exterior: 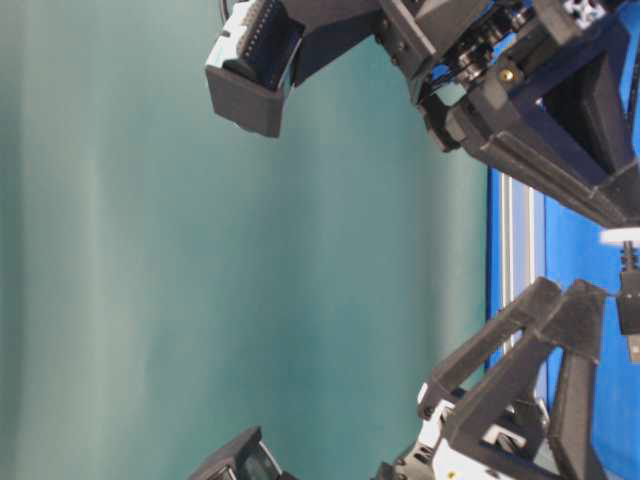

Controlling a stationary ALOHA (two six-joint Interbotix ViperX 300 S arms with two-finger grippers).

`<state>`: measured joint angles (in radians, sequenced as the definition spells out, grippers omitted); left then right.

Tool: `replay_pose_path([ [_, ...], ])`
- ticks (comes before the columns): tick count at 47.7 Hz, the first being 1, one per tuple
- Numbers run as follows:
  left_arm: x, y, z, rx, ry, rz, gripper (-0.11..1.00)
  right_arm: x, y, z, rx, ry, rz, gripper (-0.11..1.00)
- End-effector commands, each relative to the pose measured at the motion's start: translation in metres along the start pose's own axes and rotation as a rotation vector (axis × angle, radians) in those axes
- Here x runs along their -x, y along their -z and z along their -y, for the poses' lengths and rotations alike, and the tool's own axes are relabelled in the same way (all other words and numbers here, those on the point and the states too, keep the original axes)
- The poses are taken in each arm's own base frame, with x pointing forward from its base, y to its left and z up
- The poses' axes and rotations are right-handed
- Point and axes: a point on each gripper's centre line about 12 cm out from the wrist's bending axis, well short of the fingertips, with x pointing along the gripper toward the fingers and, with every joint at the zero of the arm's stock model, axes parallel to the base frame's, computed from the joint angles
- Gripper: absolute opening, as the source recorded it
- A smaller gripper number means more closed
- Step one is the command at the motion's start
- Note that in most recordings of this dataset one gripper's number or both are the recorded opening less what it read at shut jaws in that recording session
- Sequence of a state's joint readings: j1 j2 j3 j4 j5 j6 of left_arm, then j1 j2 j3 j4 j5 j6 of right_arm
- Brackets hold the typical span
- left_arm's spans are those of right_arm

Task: Insert the wire through the string loop located in the center.
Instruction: 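Move the left gripper to the loop's far side around the plug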

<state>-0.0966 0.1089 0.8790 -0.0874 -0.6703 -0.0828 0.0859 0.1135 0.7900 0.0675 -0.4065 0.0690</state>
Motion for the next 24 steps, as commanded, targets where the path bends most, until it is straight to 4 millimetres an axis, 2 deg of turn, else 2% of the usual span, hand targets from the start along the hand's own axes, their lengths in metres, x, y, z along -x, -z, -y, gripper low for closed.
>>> replay_pose_path([
  [1,-0.001,-0.012,0.003,0.002,0.008,0.022,0.93,0.001,-0.008,0.000,0.002,-0.003,0.031,-0.02],
  [7,-0.005,-0.007,0.003,0.002,0.005,-0.016,0.93,0.001,-0.009,0.000,0.000,-0.001,0.031,-0.02],
  [18,-0.016,0.019,-0.001,0.005,-0.007,-0.096,0.93,0.001,-0.009,0.000,0.000,-0.001,0.031,-0.02],
  [24,-0.016,0.021,-0.001,0.009,-0.008,-0.098,0.93,0.001,-0.009,0.001,-0.001,0.001,0.031,-0.02],
])
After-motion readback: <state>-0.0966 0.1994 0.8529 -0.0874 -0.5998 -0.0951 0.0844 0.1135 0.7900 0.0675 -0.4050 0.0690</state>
